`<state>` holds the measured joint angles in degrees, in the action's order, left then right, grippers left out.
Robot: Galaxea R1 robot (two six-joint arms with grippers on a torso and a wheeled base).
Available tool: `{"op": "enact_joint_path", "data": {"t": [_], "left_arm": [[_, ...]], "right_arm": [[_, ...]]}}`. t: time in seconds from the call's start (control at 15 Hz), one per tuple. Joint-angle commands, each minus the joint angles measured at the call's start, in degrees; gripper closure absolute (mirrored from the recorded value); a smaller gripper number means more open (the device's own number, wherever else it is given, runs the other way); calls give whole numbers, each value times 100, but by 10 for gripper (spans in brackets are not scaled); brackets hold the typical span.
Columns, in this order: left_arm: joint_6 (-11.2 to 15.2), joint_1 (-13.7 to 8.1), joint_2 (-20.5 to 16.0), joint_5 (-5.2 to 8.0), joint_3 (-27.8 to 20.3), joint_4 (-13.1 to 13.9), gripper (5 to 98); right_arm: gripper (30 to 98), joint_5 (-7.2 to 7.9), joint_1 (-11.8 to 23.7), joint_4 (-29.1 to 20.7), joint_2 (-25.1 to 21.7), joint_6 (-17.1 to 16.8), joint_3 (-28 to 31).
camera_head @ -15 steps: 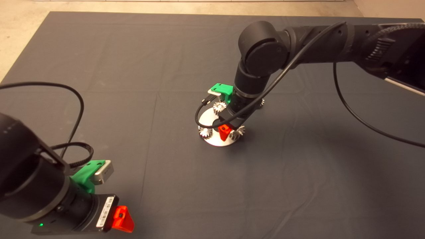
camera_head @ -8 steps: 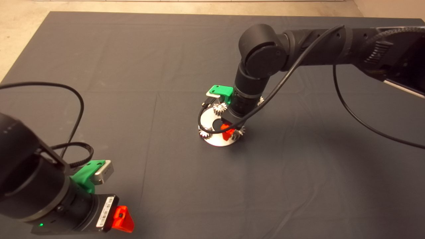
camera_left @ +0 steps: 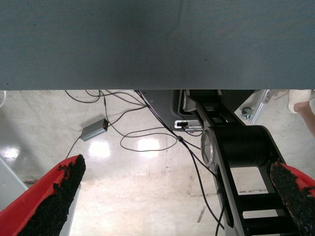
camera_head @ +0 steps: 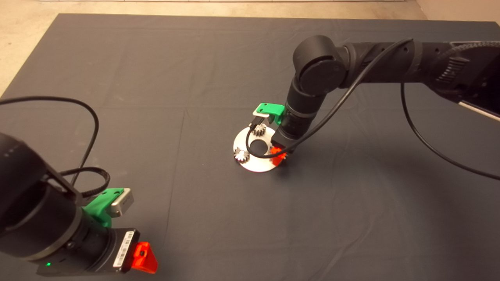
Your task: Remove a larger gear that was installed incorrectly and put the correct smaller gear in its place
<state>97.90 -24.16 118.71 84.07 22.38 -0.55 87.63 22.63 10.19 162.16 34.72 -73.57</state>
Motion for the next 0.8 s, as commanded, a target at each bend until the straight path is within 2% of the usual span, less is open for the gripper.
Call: {"op": "enact_joint_path", "data": {"t": [0.0, 0.73], "left_arm": [[18, -71, -22, 40, -86, -7, 61], [18, -71, -18, 31, -86, -7, 61]], "right_arm": [[307, 738, -74, 387, -21, -97, 2], [310, 738, -247, 721, 93, -264, 9]]}}
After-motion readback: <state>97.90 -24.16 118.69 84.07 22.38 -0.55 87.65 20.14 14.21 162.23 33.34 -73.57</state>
